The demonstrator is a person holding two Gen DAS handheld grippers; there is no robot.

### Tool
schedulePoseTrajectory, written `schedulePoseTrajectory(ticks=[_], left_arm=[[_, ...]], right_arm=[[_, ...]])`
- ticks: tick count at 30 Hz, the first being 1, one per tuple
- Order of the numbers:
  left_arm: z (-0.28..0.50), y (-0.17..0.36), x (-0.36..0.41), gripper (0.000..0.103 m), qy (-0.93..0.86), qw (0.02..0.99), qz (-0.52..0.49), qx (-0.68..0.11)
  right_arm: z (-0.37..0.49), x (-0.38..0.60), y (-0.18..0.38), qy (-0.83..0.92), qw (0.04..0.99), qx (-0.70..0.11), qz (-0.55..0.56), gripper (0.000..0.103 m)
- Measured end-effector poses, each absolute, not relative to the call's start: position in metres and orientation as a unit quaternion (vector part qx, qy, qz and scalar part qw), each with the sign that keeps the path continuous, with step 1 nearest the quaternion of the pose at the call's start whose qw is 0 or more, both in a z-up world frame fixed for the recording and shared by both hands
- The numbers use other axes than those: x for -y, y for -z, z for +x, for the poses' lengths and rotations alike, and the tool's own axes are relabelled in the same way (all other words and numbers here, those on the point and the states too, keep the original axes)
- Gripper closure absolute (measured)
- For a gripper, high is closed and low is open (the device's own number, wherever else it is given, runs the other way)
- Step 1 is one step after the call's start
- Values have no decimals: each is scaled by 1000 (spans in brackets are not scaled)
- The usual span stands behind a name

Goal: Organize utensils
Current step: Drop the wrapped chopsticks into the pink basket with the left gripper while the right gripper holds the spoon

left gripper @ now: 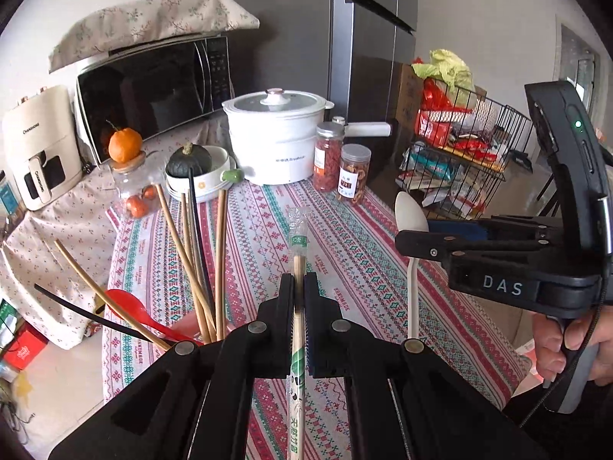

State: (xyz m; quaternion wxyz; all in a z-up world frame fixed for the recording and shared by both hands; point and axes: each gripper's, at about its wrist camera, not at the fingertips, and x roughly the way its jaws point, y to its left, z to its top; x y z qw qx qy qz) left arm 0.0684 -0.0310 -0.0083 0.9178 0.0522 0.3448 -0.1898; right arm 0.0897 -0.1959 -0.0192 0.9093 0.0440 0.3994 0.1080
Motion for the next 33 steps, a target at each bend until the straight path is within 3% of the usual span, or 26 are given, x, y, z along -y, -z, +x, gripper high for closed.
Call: schedulePoseTrajectory(ticks=[10,15,33], left_arm=[[44,-54,-38,98,208,954,-46,-211],[40,-45,-56,98,198,972,-69,-110],[90,22,-57,98,109,991,-51,-64]], right_arm=[[88,169,-7,-141,927,-342,64,65],[91,154,-8,-150,934,-317,66,65],[89,111,13,-116,973,-195,33,65]])
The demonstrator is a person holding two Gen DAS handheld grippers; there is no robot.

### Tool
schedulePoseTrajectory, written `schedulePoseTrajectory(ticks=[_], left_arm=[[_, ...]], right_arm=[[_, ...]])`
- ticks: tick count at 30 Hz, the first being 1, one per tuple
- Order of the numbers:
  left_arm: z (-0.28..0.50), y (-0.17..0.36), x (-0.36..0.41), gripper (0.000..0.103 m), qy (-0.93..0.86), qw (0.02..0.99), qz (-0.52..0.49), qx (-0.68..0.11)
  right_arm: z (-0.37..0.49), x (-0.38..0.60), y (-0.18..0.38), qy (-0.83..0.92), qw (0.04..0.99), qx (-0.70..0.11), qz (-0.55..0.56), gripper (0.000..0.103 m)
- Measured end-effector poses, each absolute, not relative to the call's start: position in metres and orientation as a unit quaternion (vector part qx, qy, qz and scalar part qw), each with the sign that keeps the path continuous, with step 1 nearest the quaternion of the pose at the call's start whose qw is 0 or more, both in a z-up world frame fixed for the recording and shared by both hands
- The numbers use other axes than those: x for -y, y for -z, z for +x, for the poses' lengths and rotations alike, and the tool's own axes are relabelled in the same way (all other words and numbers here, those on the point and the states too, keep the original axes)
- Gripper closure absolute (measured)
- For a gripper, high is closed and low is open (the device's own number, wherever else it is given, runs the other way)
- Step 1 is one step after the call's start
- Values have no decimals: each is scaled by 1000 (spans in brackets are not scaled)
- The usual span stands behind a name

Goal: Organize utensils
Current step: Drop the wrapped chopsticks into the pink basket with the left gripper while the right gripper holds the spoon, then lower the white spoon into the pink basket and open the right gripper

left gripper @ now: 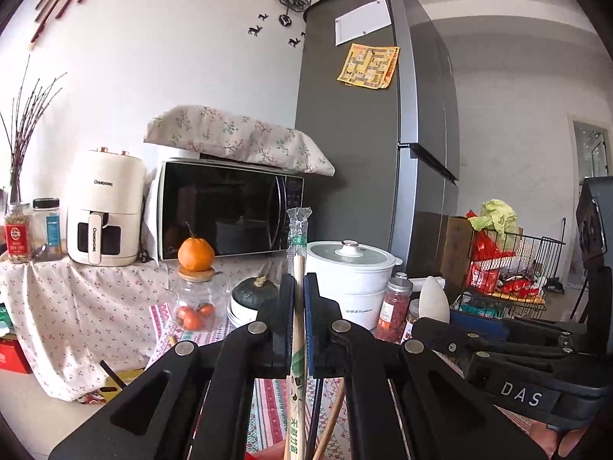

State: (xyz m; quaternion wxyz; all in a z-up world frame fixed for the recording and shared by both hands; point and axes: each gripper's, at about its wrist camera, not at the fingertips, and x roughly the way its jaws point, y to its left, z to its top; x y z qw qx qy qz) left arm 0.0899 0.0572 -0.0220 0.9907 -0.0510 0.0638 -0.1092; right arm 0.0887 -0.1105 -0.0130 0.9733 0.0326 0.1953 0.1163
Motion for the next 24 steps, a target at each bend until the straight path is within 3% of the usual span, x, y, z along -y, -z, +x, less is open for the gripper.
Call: schedulePoseTrajectory(ticks=[13,17,24], left_arm=[[84,18,-75,96,134,980,-77,-127],[78,10,-86,80,134,975,-88,-155],[82,8,-108,78,93,964,-106,-225]], right_arm=[[82,85,31,-85,985,-150,19,65],[86,80,38,-80,985,-154,16,65],[88,68,53,-83,983,-163,-3,64]])
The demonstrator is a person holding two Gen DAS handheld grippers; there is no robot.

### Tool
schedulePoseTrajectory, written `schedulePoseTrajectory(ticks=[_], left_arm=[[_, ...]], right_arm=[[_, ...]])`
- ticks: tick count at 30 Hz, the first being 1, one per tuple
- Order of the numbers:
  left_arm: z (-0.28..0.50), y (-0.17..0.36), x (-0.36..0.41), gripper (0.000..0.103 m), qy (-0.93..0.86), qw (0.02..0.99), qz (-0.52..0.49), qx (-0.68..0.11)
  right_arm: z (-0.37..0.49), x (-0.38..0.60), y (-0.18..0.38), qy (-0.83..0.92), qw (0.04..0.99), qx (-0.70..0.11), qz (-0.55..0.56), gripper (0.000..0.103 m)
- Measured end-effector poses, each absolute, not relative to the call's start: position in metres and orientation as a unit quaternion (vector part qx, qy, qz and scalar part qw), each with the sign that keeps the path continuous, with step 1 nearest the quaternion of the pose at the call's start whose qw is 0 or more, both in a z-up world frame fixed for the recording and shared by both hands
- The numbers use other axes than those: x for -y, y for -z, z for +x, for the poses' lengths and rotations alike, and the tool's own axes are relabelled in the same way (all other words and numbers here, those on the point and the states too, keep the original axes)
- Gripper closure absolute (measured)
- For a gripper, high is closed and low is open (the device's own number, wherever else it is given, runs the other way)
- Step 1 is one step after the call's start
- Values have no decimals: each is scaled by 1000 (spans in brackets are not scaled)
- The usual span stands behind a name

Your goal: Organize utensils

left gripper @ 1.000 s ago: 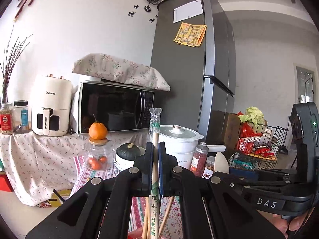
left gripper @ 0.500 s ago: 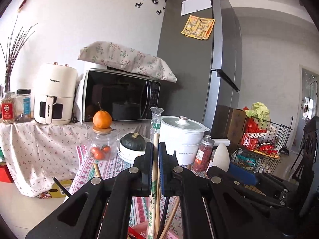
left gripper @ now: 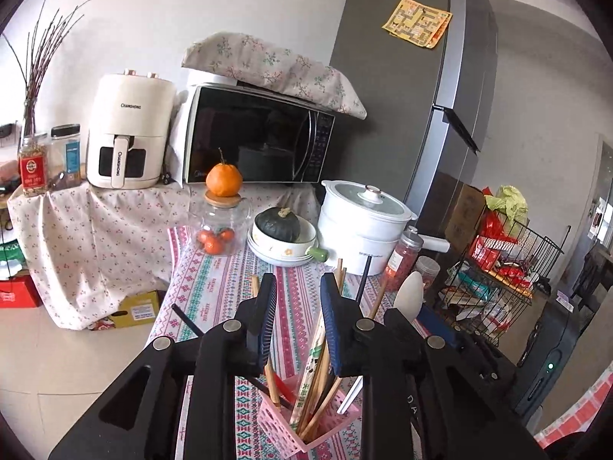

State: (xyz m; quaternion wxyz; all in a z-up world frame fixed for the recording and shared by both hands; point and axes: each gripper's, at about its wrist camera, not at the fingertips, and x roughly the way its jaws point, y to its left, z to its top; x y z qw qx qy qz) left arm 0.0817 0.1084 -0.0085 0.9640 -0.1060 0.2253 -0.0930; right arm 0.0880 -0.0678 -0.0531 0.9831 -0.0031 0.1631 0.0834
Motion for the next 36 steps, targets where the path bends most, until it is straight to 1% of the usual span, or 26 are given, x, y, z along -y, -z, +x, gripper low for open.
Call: schedulePoseTrajectory(ticks=[3,5,7,9,10,11,12,13,14,15,16,17,18,21,22,23,26,31,36], left_arm=[[85,13,-115,78,79,959,-107,-249],[86,15,-118,77,75,956,-107,-262],[87,16,-119,73,70,954,-105,-272],[84,16,-119,63,58,954,-100,-276],[81,16,-117,60,51,955,-93,-277],[79,15,-115,54,46,955,-85,-281],[76,14,-112,48,41,955,-75,-285],[73,13,-108,46,36,954,-65,-289],[69,13,-104,40,31,954,-56,-293],[65,12,-101,35,27,953,-49,-296],[60,11,-98,33,23,953,-43,-300],[55,10,-94,26,18,953,-37,-301],[50,8,-91,17,9,952,-30,-303],[35,3,-83,4,-9,954,-11,-300],[32,1,-80,3,-11,954,-6,-298],[29,-1,-78,0,-13,954,-1,-299],[23,-6,-71,0,-16,953,8,-301],[20,-9,-64,0,-3,953,5,-304],[24,-9,-62,0,1,952,2,-307]], right_arm=[[86,65,57,-96,981,-167,-4,63],[84,65,56,-105,980,-171,0,58],[82,69,52,-122,977,-174,15,45],[77,74,45,-122,976,-177,23,42],[75,76,41,-120,976,-182,25,42],[73,79,36,-120,974,-191,29,41],[72,83,31,-118,971,-203,36,38],[70,88,26,-113,969,-215,41,32],[68,92,21,-104,967,-227,45,29],[65,96,16,-95,966,-236,46,24],[61,99,11,-84,966,-241,45,19],[57,103,7,-73,966,-244,40,17],[53,105,4,-61,966,-249,34,13],[43,114,-2,-27,963,-269,15,3],[40,116,-3,-18,962,-273,5,0],[38,117,-4,-8,960,-278,-12,0],[31,118,-9,23,956,-287,-55,0],[25,125,-21,17,958,-280,-54,0],[28,126,-20,14,956,-287,-58,0]])
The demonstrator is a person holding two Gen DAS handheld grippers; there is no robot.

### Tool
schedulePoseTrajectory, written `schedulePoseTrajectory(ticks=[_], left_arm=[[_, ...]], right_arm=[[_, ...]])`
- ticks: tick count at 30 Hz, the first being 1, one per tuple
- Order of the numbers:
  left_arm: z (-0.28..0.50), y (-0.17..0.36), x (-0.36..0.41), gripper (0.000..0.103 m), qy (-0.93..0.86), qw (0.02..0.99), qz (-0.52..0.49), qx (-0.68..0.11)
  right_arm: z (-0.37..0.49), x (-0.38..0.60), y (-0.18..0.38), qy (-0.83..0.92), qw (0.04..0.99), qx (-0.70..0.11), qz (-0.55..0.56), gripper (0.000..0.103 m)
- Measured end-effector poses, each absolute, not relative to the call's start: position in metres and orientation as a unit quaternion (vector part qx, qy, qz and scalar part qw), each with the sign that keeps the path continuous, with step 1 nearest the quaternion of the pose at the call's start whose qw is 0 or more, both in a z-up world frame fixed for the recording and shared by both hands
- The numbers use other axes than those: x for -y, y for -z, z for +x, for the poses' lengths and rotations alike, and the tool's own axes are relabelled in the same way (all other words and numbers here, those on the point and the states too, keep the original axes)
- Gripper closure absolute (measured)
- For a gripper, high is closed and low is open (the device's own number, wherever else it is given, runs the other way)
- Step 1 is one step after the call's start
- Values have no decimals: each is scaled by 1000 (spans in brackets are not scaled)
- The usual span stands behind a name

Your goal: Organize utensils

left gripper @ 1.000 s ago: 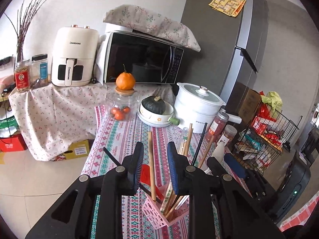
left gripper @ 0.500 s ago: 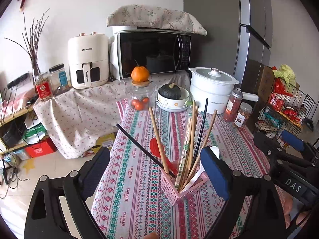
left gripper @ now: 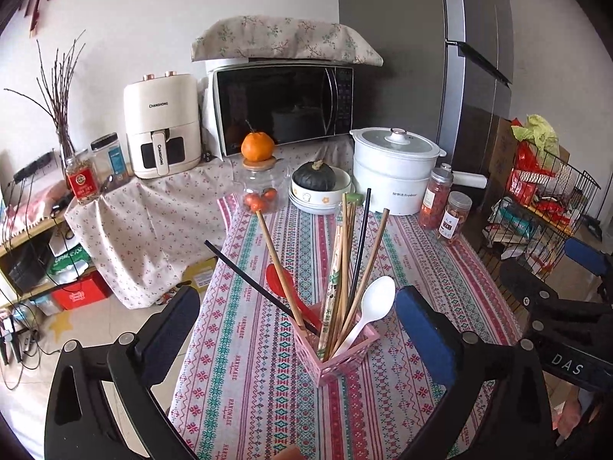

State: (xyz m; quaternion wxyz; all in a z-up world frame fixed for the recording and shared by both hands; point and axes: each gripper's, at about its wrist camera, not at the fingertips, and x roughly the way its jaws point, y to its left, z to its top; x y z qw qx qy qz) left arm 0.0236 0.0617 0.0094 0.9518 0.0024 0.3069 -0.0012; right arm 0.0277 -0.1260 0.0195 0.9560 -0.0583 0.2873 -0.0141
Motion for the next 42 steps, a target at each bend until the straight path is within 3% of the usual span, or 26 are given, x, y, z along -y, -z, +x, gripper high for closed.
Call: schedulePoseTrajectory(ticks=[11,31,42], left_arm=[[28,-9,-62,0,-4,953,-4,-303],[19,-21,-61,0,0,965,-28,-261],[19,-20,-55,0,1,965,-25,-261]], right_arm=[[30,130,-23,3,955,-295,-36,0],[6,135,-51,13,977,-211,-31,0],[5,137,-53,7,976,-214,-25,0]])
